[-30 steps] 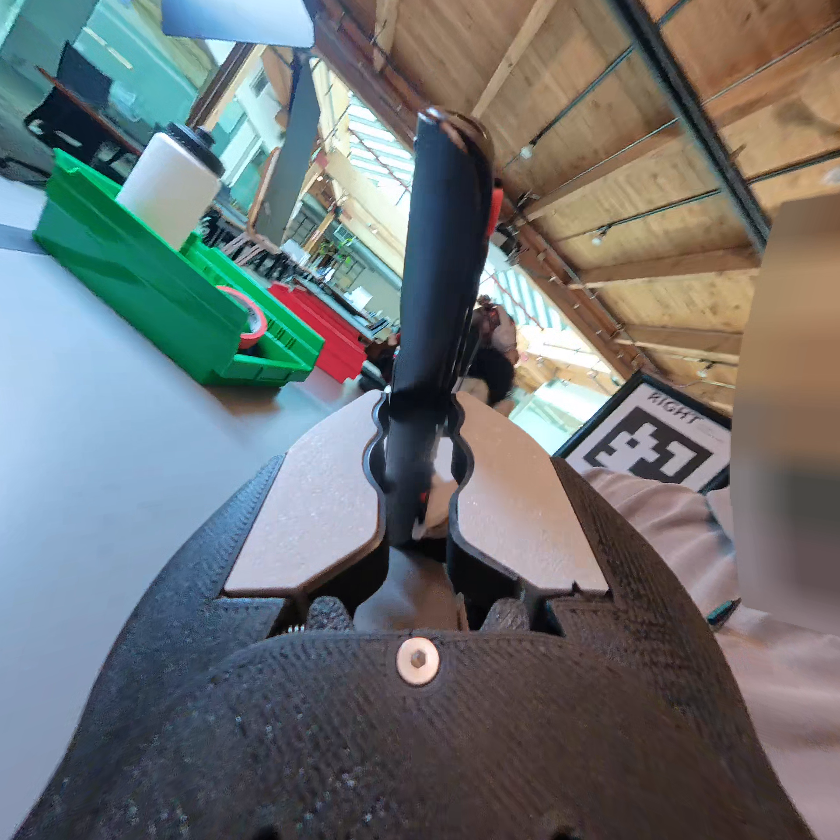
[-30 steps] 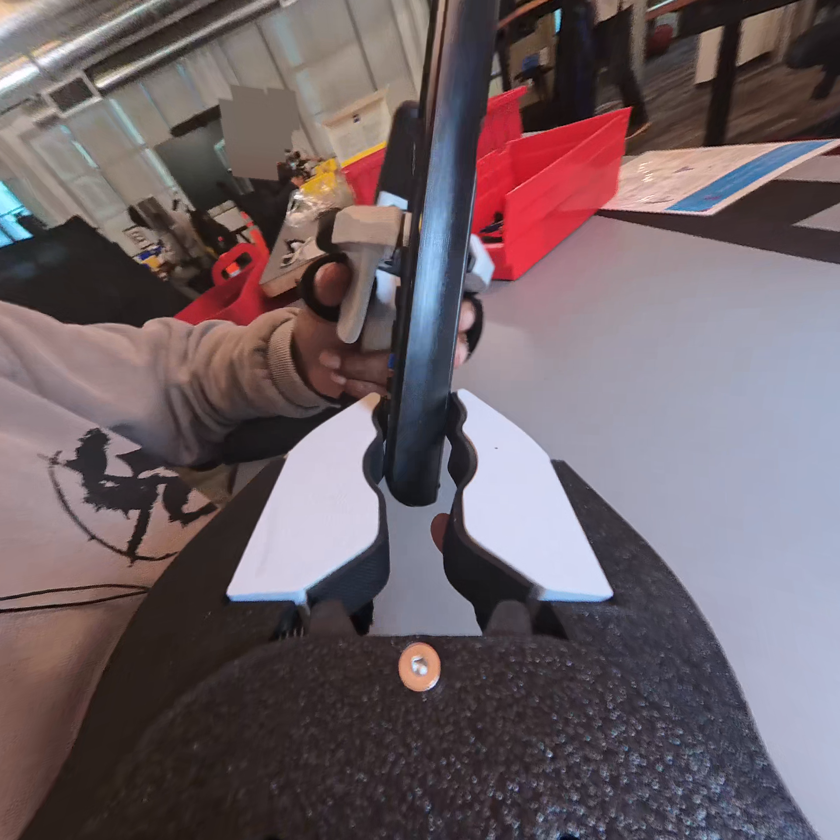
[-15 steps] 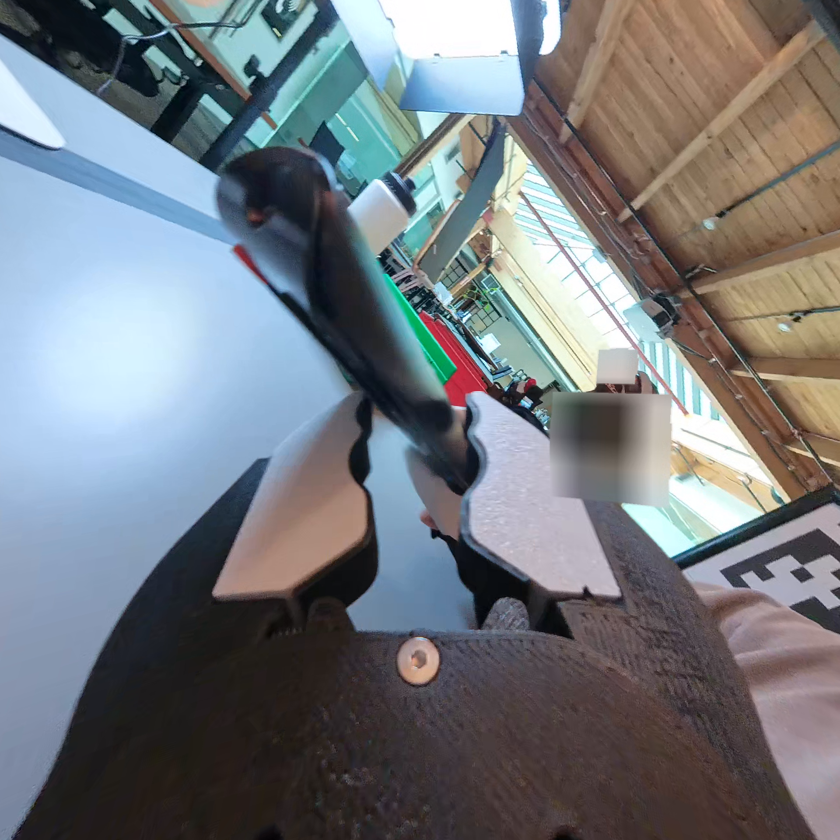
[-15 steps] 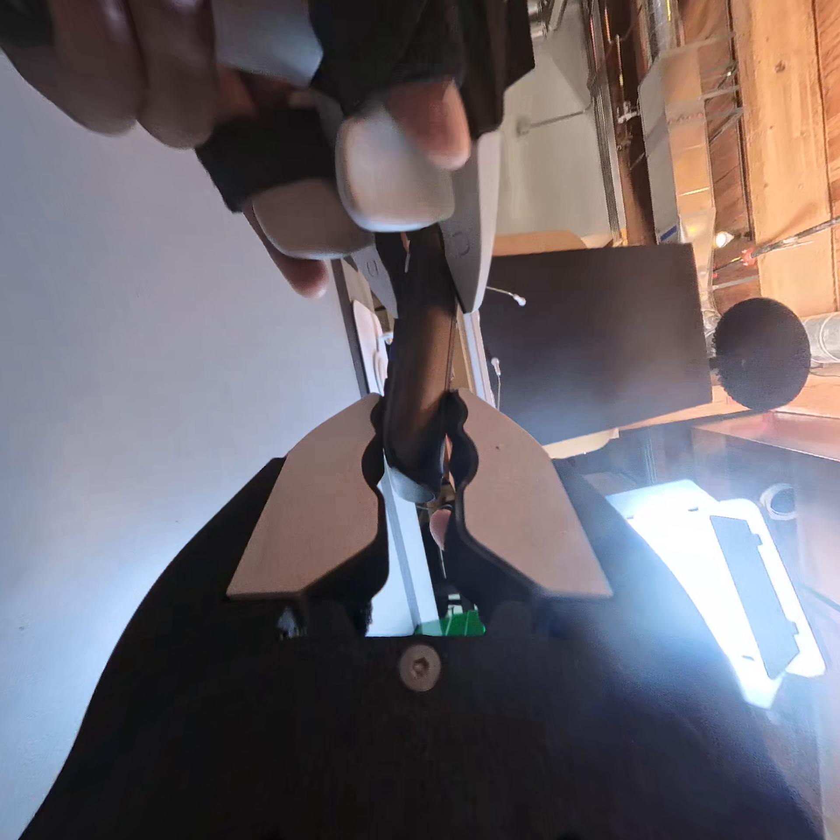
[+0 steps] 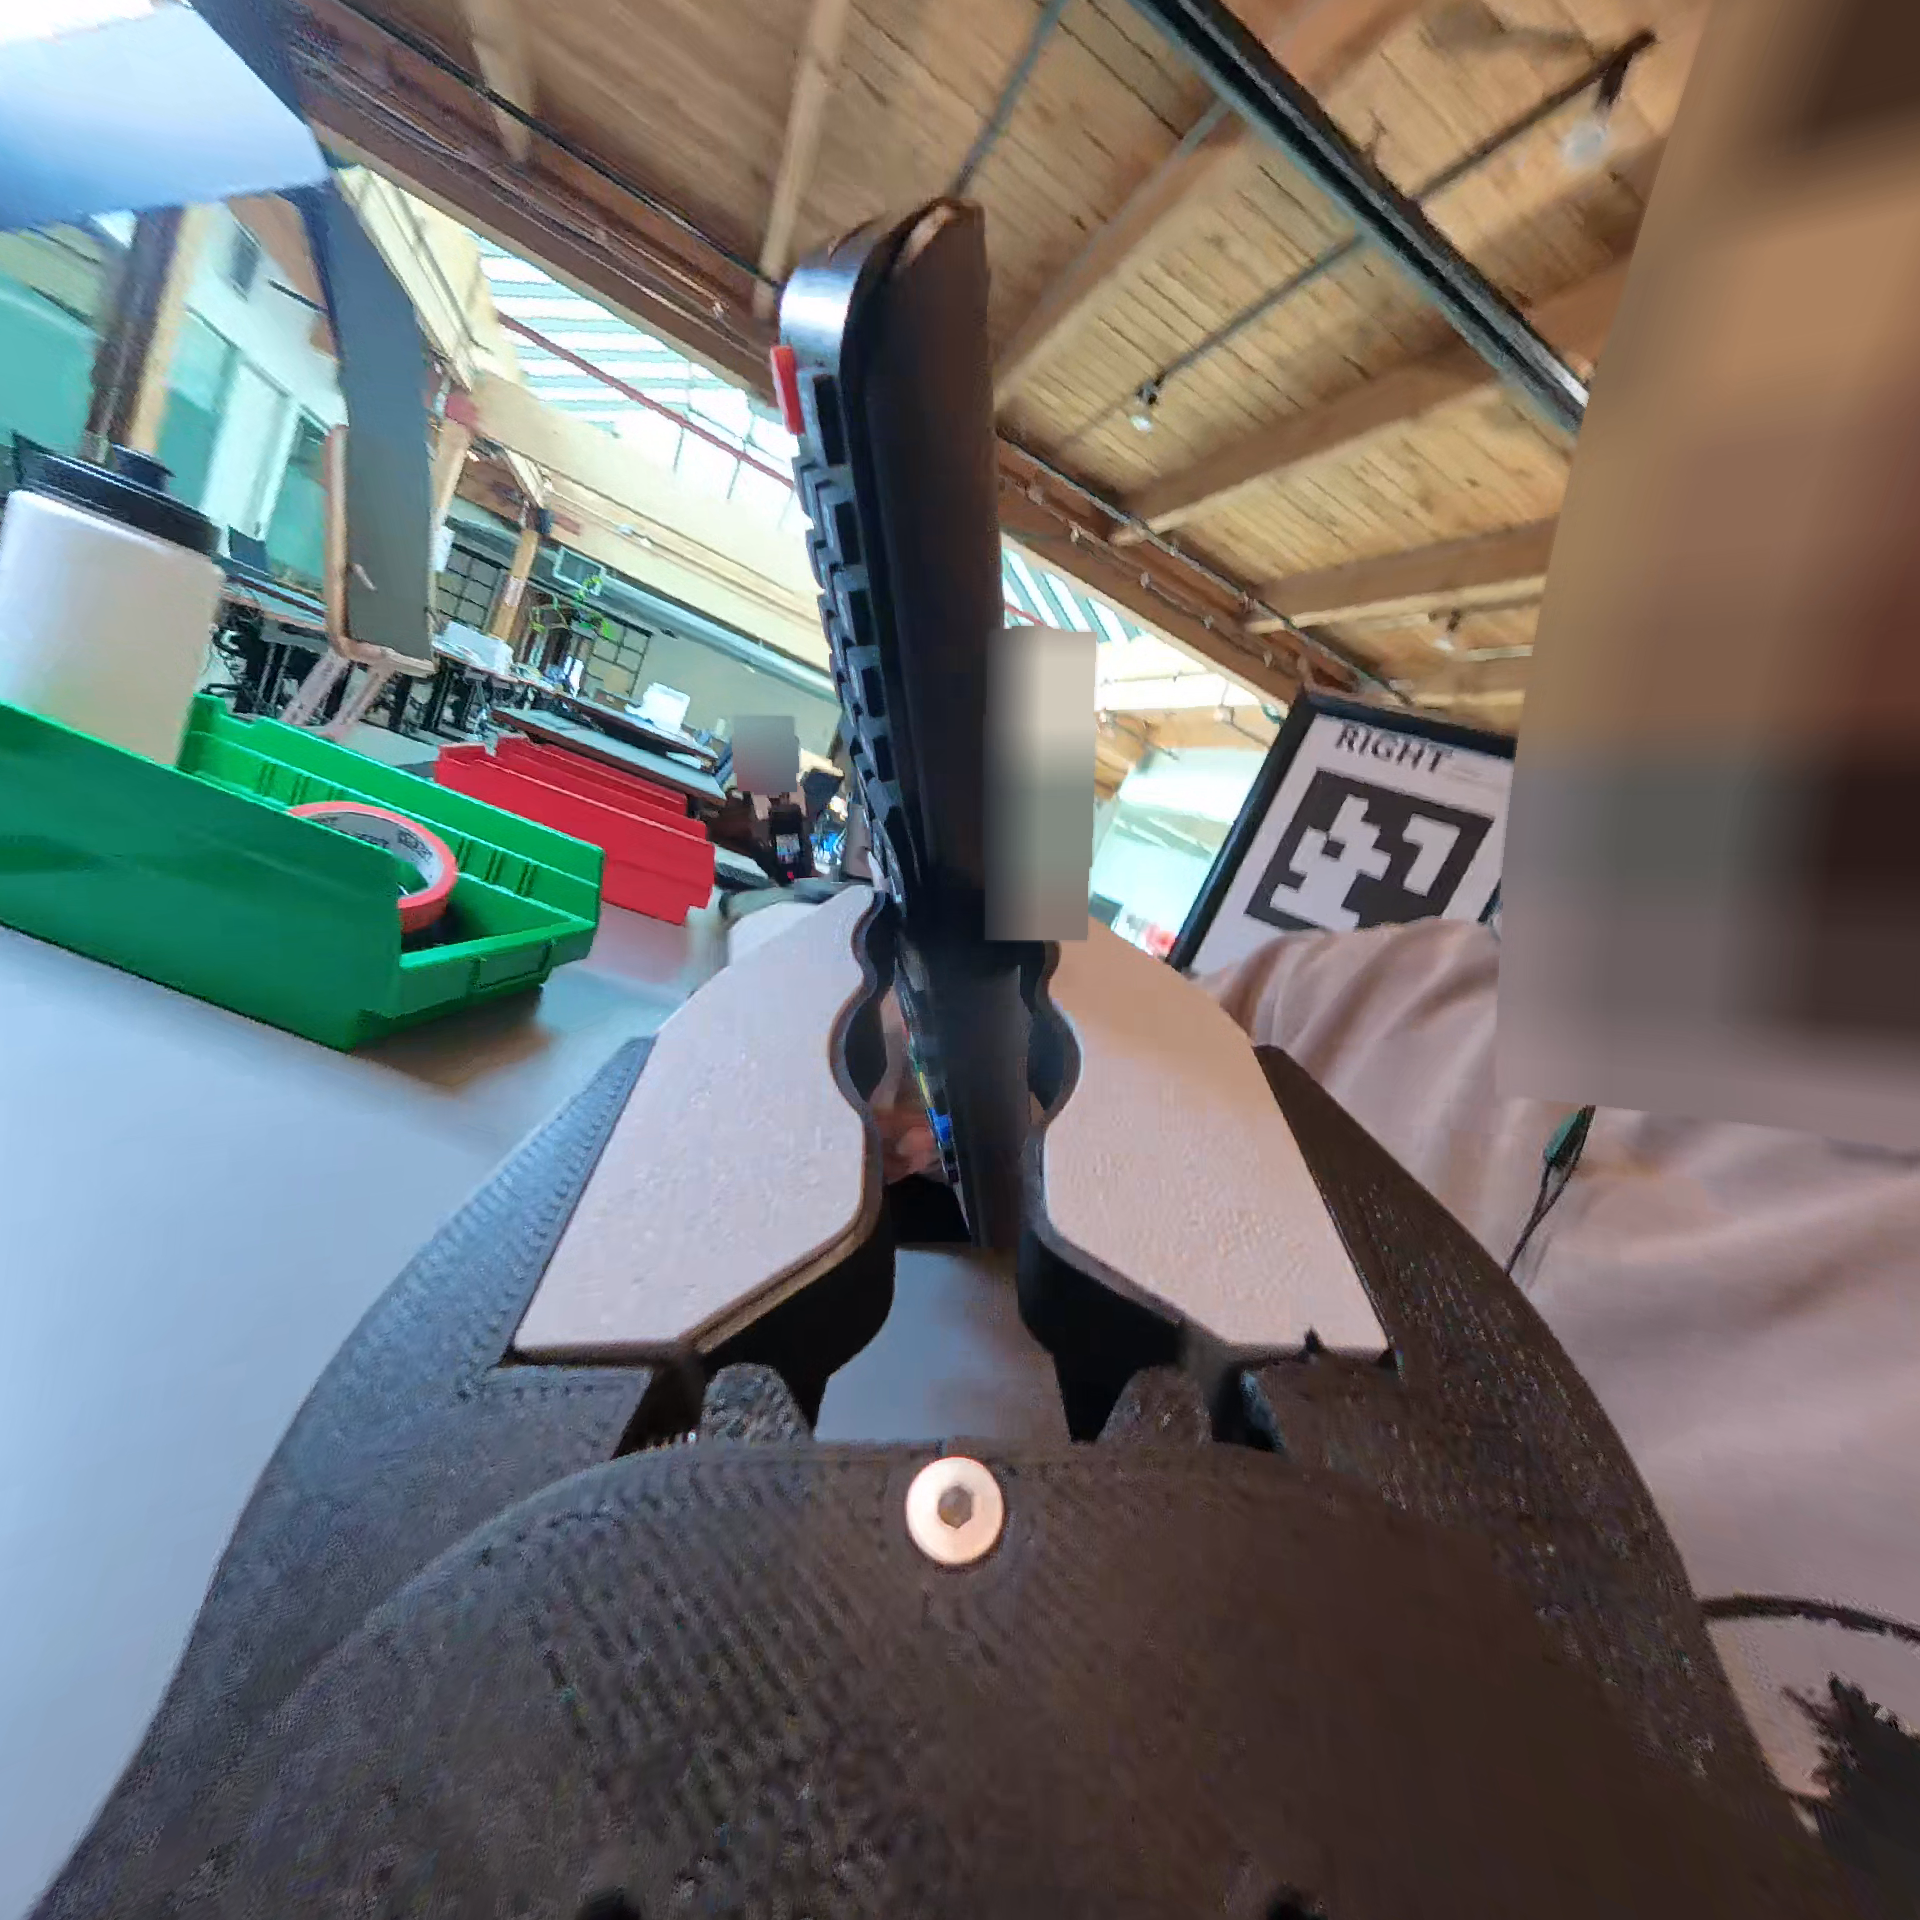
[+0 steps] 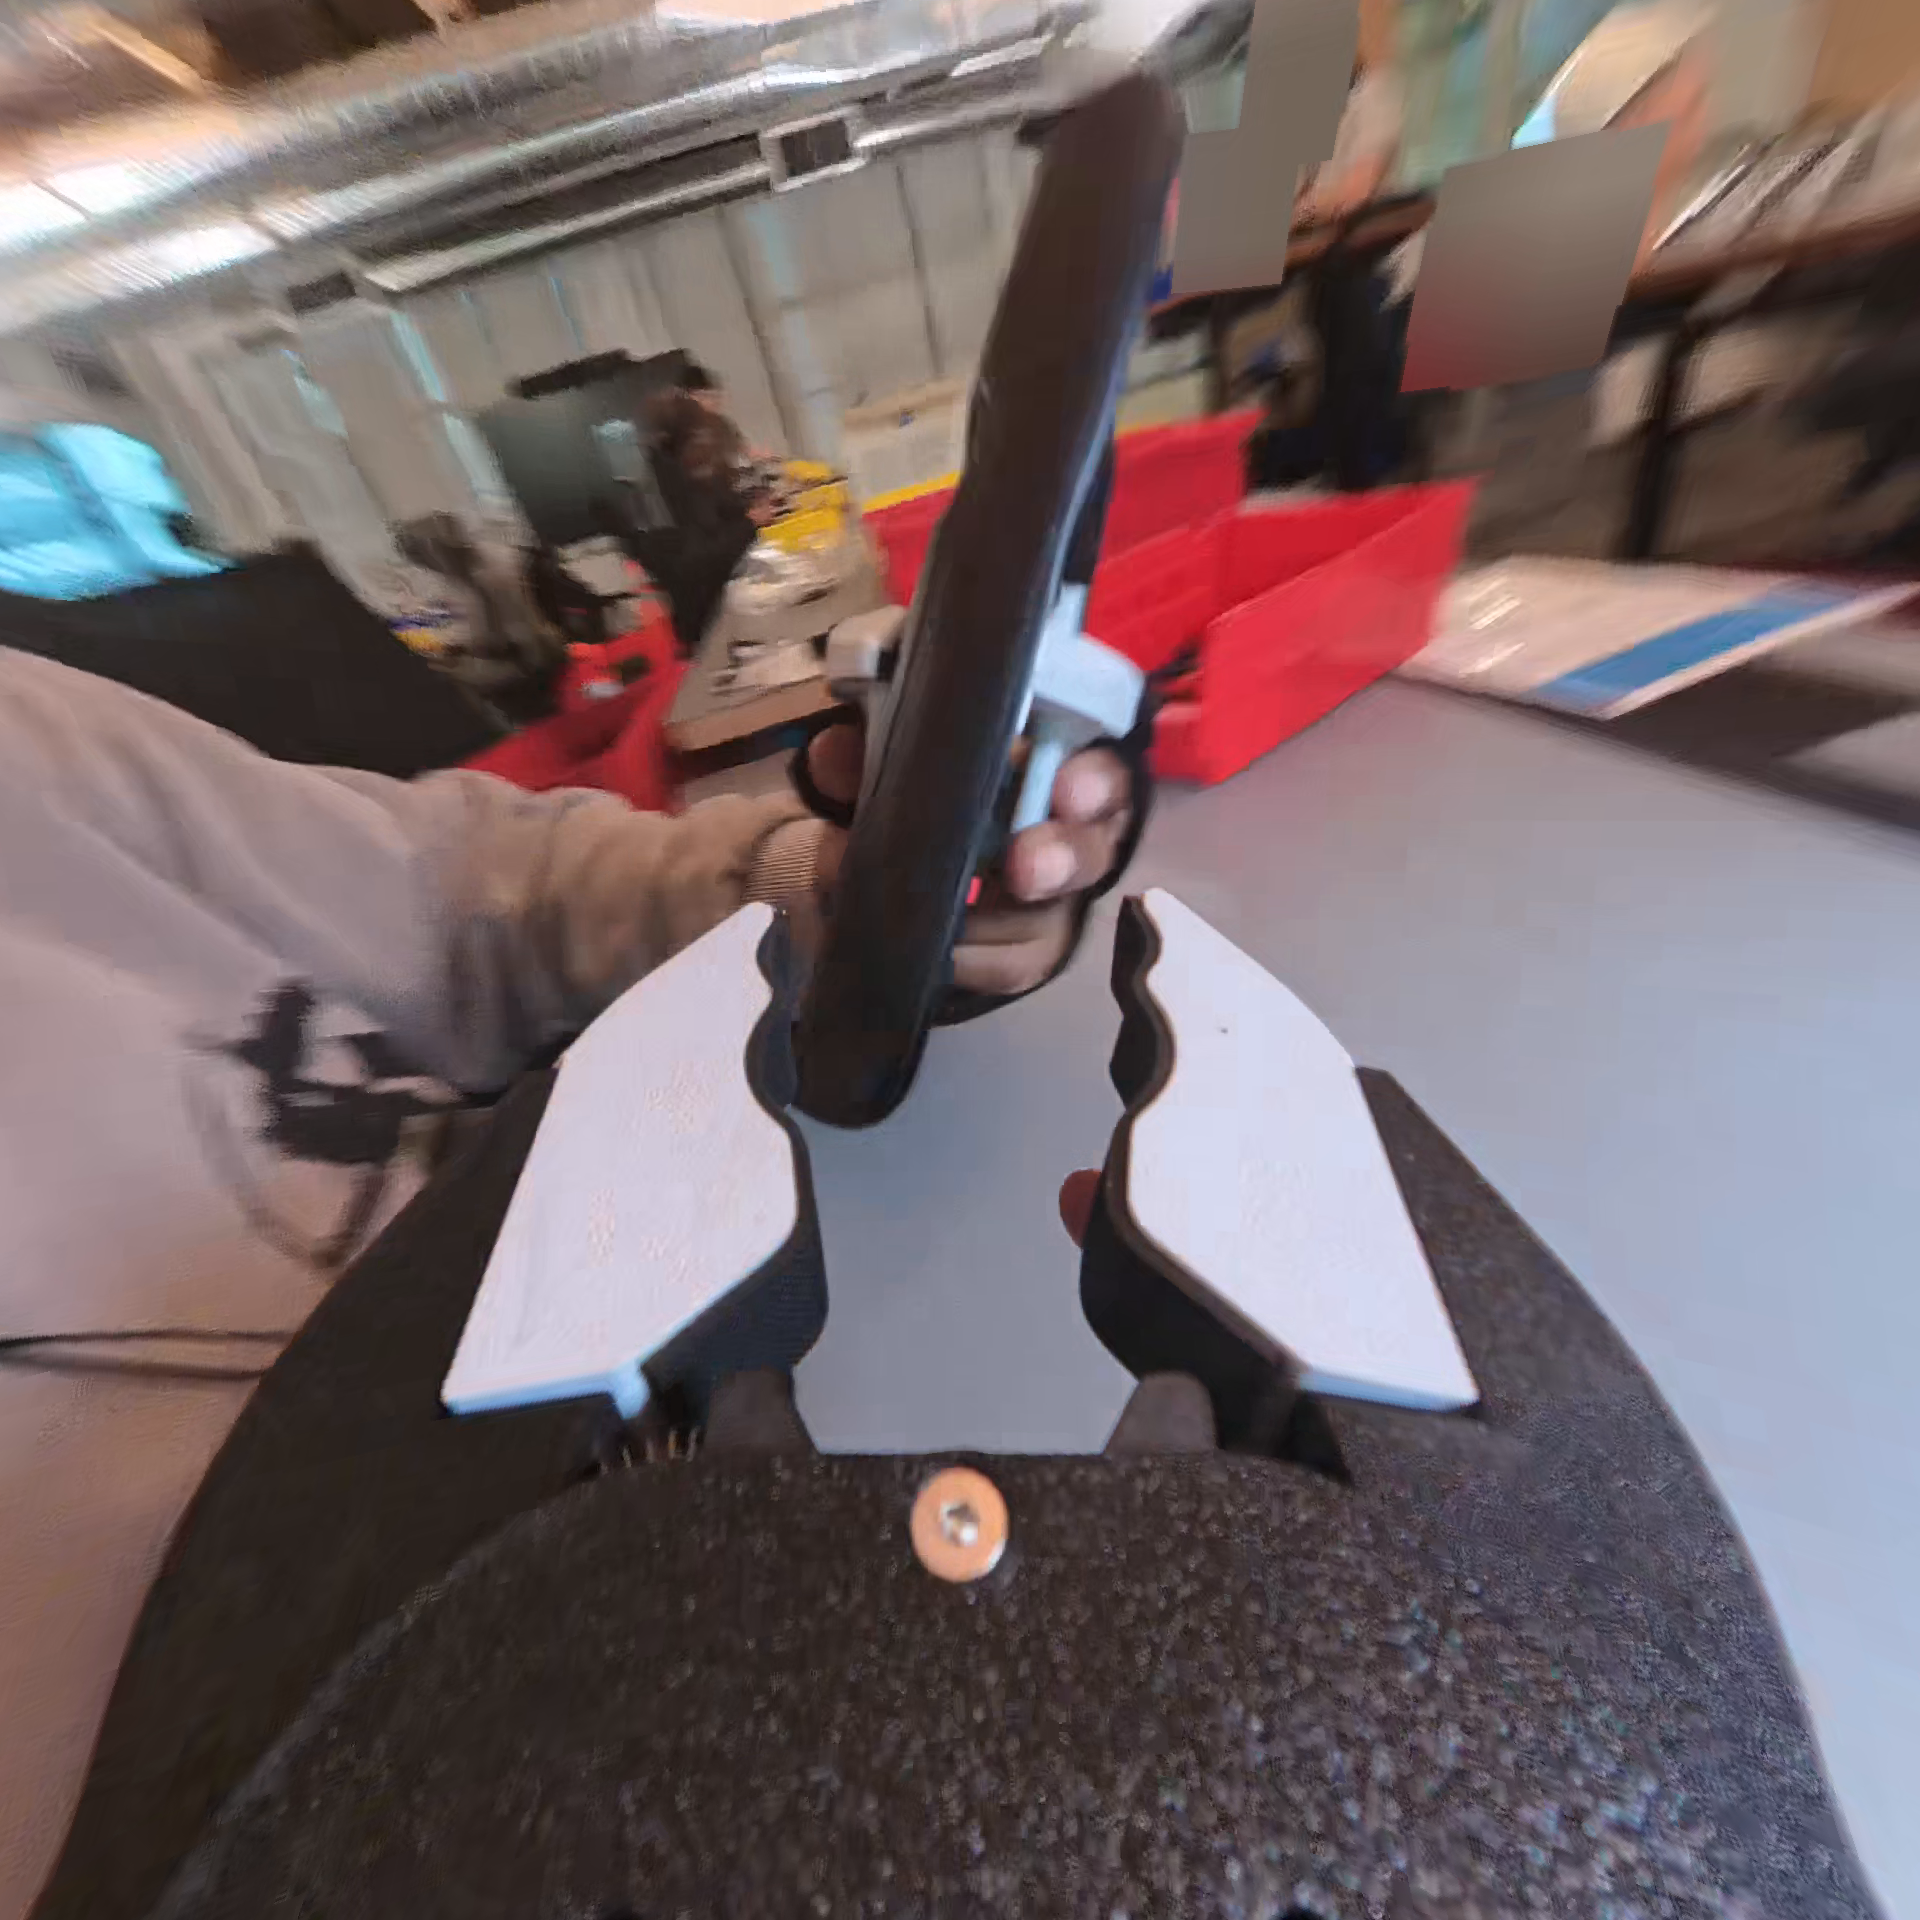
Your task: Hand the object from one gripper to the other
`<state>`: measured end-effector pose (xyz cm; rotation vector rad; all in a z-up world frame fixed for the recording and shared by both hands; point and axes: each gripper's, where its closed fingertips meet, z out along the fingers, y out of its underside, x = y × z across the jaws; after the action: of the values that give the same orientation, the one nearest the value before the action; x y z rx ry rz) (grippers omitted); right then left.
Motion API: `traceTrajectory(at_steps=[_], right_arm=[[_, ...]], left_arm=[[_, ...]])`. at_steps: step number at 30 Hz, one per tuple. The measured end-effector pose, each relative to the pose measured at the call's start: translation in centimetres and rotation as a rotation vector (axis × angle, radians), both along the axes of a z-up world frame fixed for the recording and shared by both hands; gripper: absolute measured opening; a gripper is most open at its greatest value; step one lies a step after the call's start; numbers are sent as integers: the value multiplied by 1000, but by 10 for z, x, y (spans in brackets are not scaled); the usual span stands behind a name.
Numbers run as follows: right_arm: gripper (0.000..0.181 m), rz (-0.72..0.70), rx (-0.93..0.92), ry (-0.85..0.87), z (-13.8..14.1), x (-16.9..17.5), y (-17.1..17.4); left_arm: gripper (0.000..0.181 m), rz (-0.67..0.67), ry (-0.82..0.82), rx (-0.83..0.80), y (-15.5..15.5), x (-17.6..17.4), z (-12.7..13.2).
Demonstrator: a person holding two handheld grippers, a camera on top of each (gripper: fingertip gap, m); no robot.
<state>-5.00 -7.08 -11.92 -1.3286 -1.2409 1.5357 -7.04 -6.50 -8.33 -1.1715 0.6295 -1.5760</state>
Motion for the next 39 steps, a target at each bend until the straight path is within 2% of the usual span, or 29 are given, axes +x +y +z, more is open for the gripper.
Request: traceTrajectory(at_steps=[2, 3, 4, 6, 8, 11, 14, 17, 19, 22, 24, 26, 27, 30, 32, 34, 36, 38, 39], right_arm=[[42, 293, -255, -10, -4, 1, -33], [30, 351, -342, 5, -3, 1, -39], [28, 344, -343, 27, -3, 0, -38], [25, 258, -213, 11, -9, -4, -29], [25, 109, -110, -34, -18, -8, -12], [24, -140, 78, -142, -35, -10, 22], [23, -394, 285, -282, -50, -5, 54], [23, -574, 630, -402, -57, -4, 74], [23, -598, 881, -402, -52, -10, 67], [25, -633, 1192, -376, -44, -15, 55], [25, -615, 1234, -327, -35, -15, 47], [27, -544, 1164, -276, -30, -16, 37], [33, -454, 1066, -244, -31, -18, 27], [59, -169, 646, -109, -23, -15, -5], [65, -48, 363, -42, -12, -9, -11], [66, 23, 128, -24, -8, -5, -6], [65, 164, -88, -39, -13, -6, -14], [56, 358, -280, -71, -19, -6, -38], [41, 455, -352, -74, -20, -5, -51]], left_arm=[[23, -53, 32, 32, -10, 13, -4], [24, -79, 29, 31, -13, 16, -4], [24, -93, 17, 21, -14, 17, -3], [24, -57, 37, -9, -7, 16, -6], [23, 30, 82, -76, 8, 11, -14], [27, 235, 154, -150, 33, 1, -28], [43, 417, 211, -181, 48, -9, -35], [58, 577, 293, -208, 59, -10, -45], [53, 652, 288, -250, 67, -14, -52], [55, 531, 185, -327, 67, -15, -52], [53, 400, 117, -344, 61, -15, -48], [51, 316, 81, -292, 54, -14, -39], [51, 278, 85, -235, 49, -13, -34], [50, 207, 124, -45, 32, -14, -18], [50, 117, 115, 20, 17, -12, -8], [50, 28, 102, 63, 1, -5, -4], [50, -41, 125, 96, -12, 9, -5], [50, -112, 151, 126, -26, 23, -9], [50, -147, 160, 127, -31, 29, -10]])
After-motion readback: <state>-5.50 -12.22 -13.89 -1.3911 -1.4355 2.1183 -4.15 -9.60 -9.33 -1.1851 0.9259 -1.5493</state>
